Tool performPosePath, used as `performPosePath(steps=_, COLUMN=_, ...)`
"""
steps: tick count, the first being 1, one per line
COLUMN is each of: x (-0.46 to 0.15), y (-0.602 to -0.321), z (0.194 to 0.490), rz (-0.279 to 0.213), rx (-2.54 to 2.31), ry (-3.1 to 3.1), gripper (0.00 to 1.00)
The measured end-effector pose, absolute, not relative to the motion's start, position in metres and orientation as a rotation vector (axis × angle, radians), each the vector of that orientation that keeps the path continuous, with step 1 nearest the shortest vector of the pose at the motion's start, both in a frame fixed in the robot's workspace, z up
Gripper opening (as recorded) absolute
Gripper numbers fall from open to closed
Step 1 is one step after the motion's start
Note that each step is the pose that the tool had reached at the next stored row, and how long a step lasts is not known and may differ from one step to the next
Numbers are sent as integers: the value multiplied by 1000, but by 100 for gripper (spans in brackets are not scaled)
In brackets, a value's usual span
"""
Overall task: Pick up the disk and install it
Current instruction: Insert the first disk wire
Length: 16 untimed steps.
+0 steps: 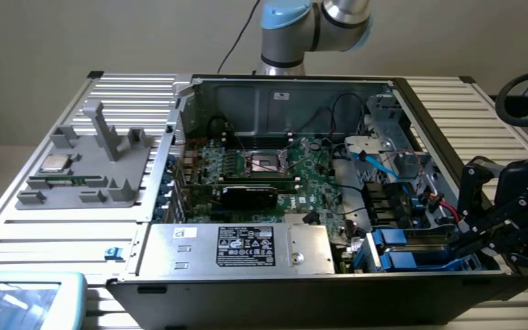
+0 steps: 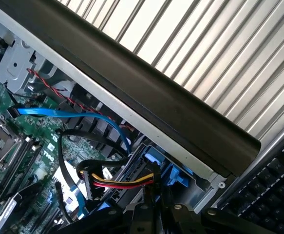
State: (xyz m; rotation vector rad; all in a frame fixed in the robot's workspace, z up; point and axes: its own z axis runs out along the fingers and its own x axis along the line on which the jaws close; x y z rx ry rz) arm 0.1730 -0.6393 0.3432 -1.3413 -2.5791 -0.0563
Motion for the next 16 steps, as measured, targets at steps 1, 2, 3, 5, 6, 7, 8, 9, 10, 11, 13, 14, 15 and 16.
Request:
performPosePath(steps=1, x=173, y=-639, z=343, rz=-56, rx=-1341, ry=-2579, gripper=16)
performPosePath(steps=2, x=173, y=-639, z=343, rz=-56, rx=-1341, ry=-2579, gripper=16)
performPosePath(steps=3, x=173, y=-639, z=343, rz=-56, rx=-1341, ry=-2579, gripper=16)
performPosePath(steps=5, x=173, y=-639, z=343, rz=-55, rx=-1342, ry=-2579, gripper=16)
performPosePath(steps=6, x=173, y=-639, z=343, rz=-55, rx=-1342, ry=-2579, gripper=16)
performPosePath(steps=7, x=173, y=-639, z=343, rz=-55, rx=-1342, ry=-2579, gripper=16)
performPosePath(steps=8, x=173, y=-639, z=343, rz=-55, rx=-1342, ry=-2579, gripper=16)
performPosePath(steps=9, x=173, y=-639, z=343, rz=-49, rx=-1345, ry=-2580, gripper=16)
performPosePath(steps=10, x=172, y=-639, z=343, rz=-41, rx=-1350, ry=-2581, gripper=16)
performPosePath(steps=11, x=172, y=-639, z=343, rz=-32, rx=-1355, ry=-2583, gripper=16)
performPosePath(steps=13, x=172, y=-639, z=343, rz=-8, rx=-1364, ry=-2588, gripper=16)
performPosePath(steps=14, x=172, y=-639, z=343, rz=-2, rx=-1367, ry=-2589, gripper=16)
performPosePath(steps=15, x=172, y=-639, z=343, rz=-1, rx=-1367, ry=-2589, gripper=16)
performPosePath(steps=16, x=172, y=-639, z=343, rz=-1, rx=-1367, ry=-2589, gripper=16)
